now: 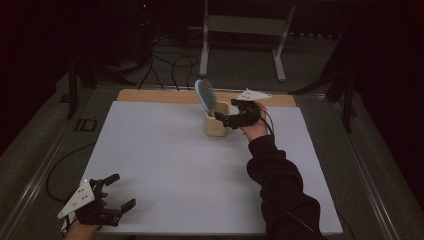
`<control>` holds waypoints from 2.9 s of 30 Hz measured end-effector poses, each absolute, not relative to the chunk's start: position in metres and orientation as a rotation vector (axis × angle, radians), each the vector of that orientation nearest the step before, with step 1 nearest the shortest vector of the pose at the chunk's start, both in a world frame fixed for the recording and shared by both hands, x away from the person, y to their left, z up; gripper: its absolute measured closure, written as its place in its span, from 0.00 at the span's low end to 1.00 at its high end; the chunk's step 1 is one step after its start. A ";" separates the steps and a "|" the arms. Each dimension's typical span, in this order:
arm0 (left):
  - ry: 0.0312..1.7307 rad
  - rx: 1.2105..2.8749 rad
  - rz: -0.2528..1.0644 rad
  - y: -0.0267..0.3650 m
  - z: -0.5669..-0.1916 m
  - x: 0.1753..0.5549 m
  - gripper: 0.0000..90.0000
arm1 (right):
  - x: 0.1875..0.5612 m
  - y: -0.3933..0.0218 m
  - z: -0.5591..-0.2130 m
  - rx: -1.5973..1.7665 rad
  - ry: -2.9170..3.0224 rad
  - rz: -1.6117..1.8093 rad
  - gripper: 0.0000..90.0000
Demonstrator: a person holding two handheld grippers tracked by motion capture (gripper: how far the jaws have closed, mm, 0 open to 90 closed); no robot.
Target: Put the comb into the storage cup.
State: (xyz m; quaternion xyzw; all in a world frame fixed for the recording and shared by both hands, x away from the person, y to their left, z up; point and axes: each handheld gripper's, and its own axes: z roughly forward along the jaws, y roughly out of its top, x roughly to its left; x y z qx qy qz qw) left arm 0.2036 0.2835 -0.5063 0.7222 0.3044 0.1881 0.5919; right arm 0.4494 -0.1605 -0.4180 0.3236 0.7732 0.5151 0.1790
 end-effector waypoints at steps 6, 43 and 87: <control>0.707 1.681 0.440 0.283 -0.506 0.203 0.00 | 0.437 -0.168 -0.417 0.945 2.187 1.444 0.12; 0.710 1.685 0.446 0.283 -0.506 0.203 0.00 | 0.345 -0.216 -0.456 0.942 2.243 1.469 0.11; 0.709 1.686 0.446 0.283 -0.506 0.202 0.00 | 0.262 -0.283 -0.517 0.991 2.284 1.398 0.11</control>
